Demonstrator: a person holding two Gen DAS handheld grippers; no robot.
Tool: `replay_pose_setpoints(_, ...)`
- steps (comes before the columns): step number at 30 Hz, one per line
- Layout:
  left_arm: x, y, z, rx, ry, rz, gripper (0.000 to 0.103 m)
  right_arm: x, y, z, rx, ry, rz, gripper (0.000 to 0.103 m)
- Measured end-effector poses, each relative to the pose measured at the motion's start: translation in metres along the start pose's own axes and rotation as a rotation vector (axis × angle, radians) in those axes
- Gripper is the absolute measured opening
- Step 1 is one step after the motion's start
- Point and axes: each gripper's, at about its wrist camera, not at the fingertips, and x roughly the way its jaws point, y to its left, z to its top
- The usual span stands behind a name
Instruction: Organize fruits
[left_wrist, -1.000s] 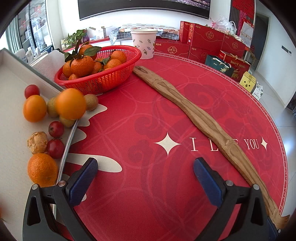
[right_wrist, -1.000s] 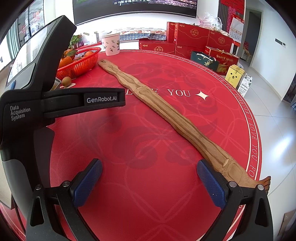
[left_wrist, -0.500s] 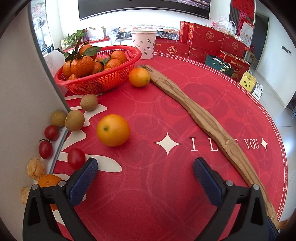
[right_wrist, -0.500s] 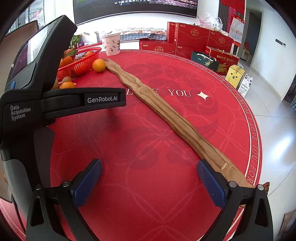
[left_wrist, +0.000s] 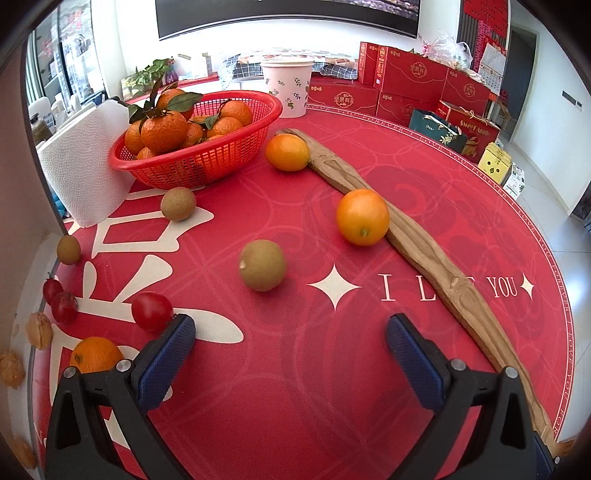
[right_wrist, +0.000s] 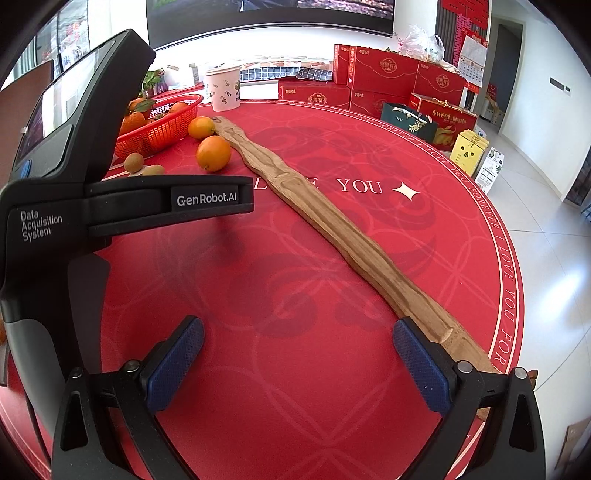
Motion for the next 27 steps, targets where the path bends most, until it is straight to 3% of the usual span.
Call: replay_pose_setpoints(27, -0.0005, -0.0038, -0.0018, 0.0, 0.0, 0.0, 0.103, 0.0001, 0.0012, -0.0002, 0.001, -0.001, -0.001, 0.103)
